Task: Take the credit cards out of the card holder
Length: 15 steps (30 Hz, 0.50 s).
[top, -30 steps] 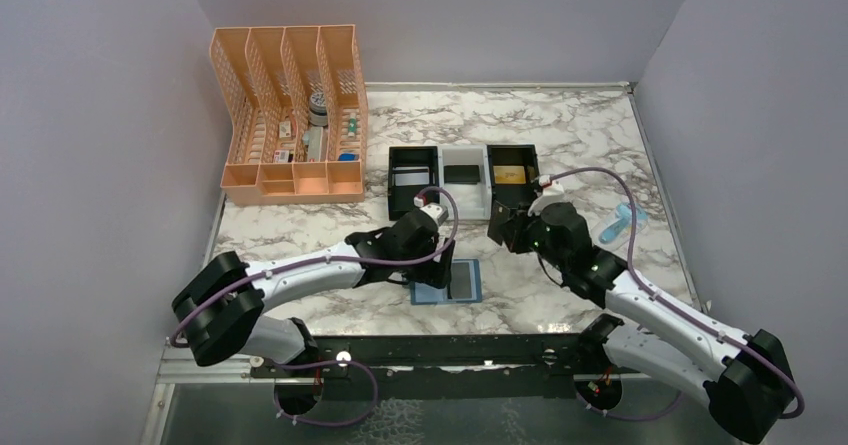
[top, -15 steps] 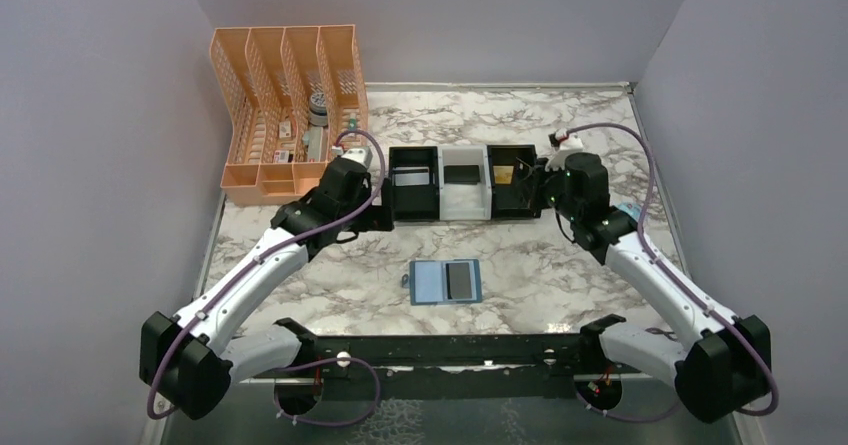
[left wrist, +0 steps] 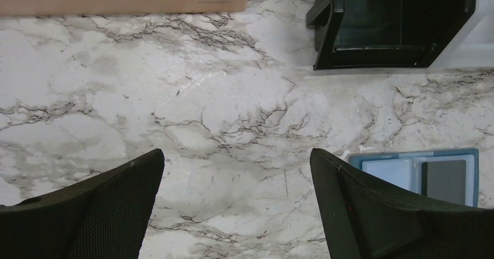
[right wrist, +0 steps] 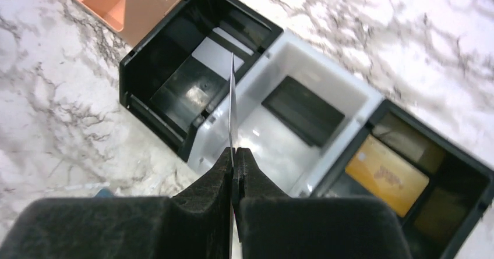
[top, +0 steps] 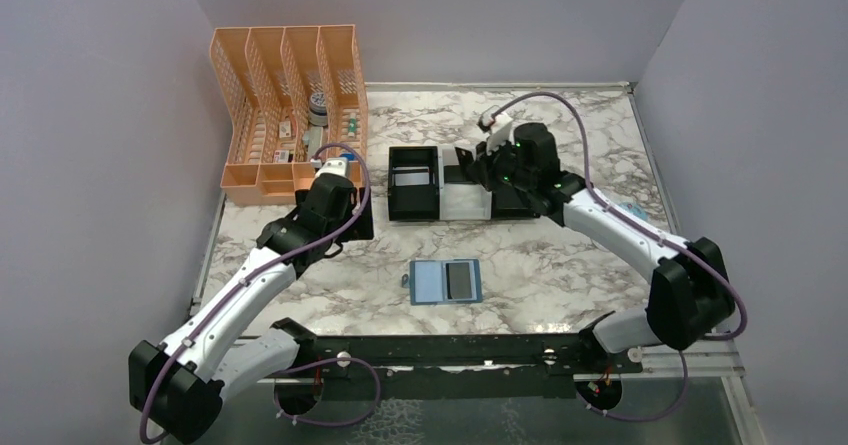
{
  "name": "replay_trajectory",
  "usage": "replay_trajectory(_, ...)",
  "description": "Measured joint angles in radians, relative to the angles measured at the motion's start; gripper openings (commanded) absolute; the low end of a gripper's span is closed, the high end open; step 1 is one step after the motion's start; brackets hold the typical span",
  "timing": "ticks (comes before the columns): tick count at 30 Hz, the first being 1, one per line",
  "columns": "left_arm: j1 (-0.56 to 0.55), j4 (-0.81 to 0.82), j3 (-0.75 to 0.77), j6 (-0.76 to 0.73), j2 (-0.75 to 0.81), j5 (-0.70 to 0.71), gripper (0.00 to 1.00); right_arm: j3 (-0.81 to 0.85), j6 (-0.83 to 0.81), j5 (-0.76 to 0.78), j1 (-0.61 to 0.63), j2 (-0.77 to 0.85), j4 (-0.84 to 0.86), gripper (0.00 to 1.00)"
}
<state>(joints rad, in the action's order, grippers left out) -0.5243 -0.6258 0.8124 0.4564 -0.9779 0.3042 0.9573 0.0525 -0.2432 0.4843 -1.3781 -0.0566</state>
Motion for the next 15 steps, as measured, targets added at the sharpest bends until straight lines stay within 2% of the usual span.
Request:
replay_trajectory(4,0.001,0.003,-0.002,0.0,0.029,0.008,0.99,0.098,-0.113,0.094,0.071,-0.106,-0.003,0.01)
replay_trajectory(11,0.001,0.008,-0.013,0.0,0.095,0.027,0.99,0.111,-0.325,0.196,0.101,-0.177,0.021,0.01)
replay_trajectory(15,0.001,0.012,-0.014,-0.003,0.115,0.031,0.99,0.164,-0.449,0.253,0.113,-0.281,-0.005,0.01)
